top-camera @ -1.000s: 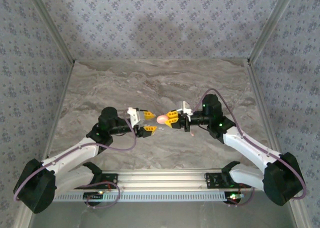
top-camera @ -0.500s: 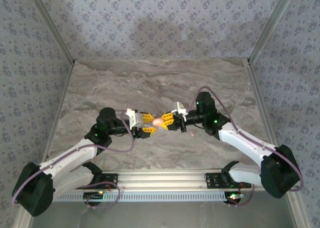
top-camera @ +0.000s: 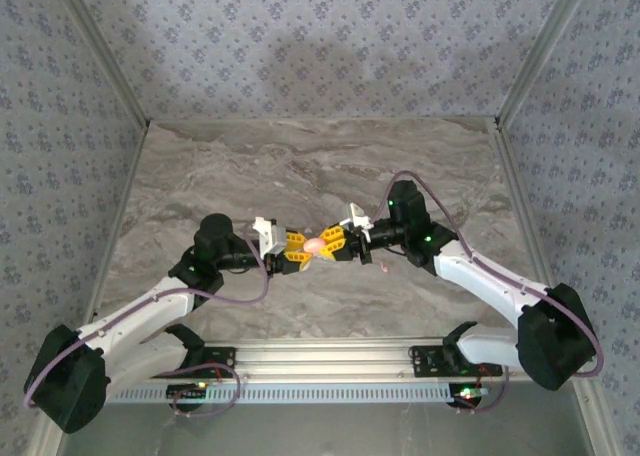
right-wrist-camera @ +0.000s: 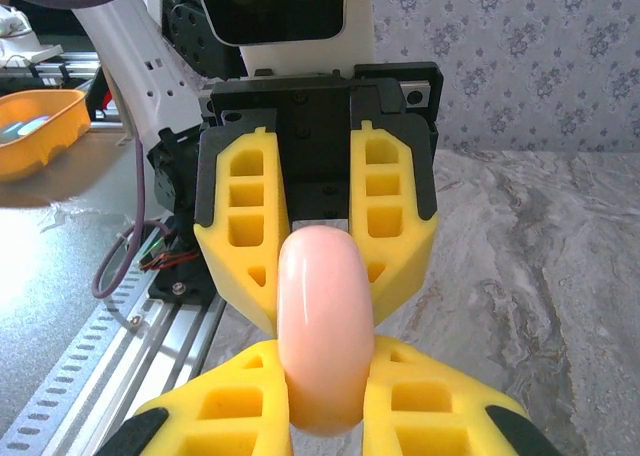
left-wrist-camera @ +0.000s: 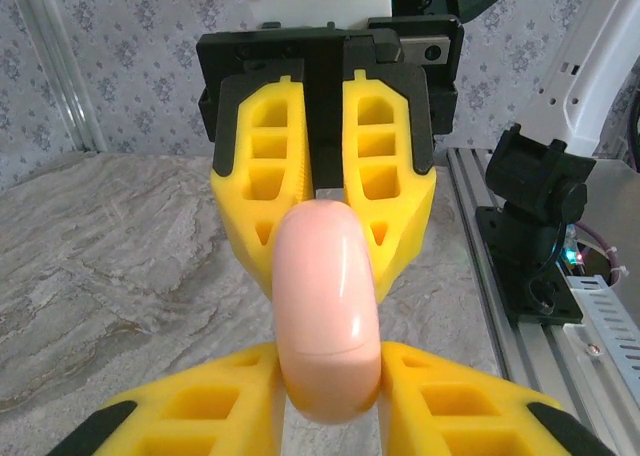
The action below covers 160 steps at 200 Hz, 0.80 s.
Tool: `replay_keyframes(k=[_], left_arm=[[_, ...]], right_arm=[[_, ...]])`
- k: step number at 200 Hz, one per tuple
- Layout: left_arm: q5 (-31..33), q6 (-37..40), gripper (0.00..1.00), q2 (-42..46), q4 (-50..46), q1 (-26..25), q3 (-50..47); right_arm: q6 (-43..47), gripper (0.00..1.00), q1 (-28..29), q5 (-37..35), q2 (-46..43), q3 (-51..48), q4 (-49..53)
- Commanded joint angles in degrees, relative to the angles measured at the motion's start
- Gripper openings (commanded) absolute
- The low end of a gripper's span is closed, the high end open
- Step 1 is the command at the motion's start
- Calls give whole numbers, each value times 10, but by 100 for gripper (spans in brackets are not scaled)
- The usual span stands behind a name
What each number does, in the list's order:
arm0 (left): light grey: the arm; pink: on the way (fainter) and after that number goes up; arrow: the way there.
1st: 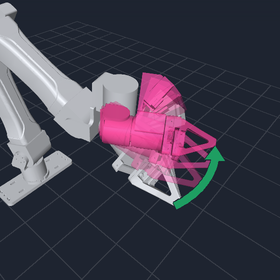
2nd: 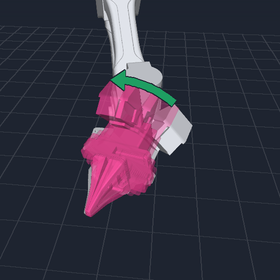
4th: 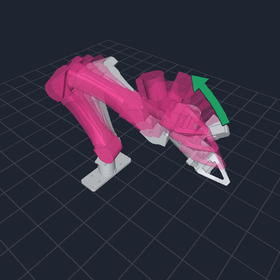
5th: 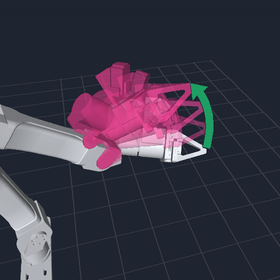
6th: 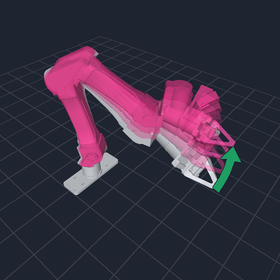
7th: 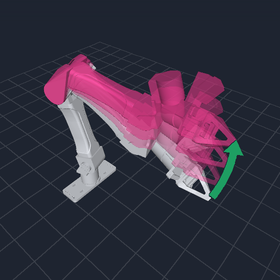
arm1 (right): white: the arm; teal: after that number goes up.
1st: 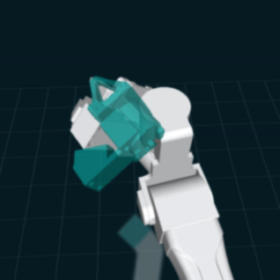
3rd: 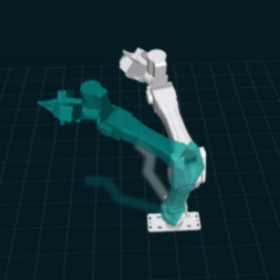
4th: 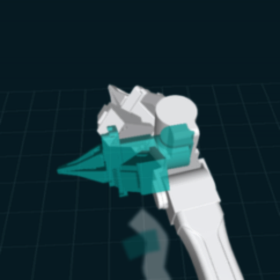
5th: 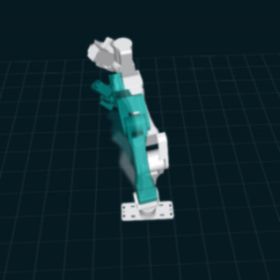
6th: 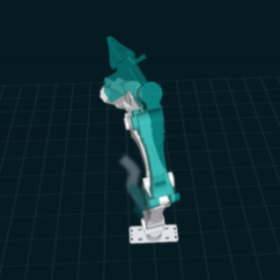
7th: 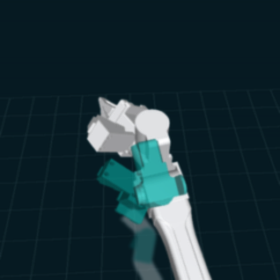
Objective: Insert the wireless bluetooth earbuds into the charging case
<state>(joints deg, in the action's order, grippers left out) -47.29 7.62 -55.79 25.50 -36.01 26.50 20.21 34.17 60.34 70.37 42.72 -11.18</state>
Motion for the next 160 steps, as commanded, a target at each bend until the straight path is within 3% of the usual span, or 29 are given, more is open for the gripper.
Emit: replay_keyframes(k=[1,53,89,101,125,160], left_arm=[[-28,6,29,8,4,-5,25],[-26,14,29,7,-10,-8,31],[-25,25,19,9,-30,-9,35],[-18,31,18,9,-38,-10,37],[-3,46,17,13,-55,-13,37],[-3,52,17,14,-61,-13,36]], right_arm=[[10,14,4,6,8,23,14],[8,14,8,8,15,29,13],[5,15,10,4,18,30,13],[2,21,9,-5,14,29,15],[-24,49,7,-34,3,28,8],[-58,56,0,-48,0,25,-15]])
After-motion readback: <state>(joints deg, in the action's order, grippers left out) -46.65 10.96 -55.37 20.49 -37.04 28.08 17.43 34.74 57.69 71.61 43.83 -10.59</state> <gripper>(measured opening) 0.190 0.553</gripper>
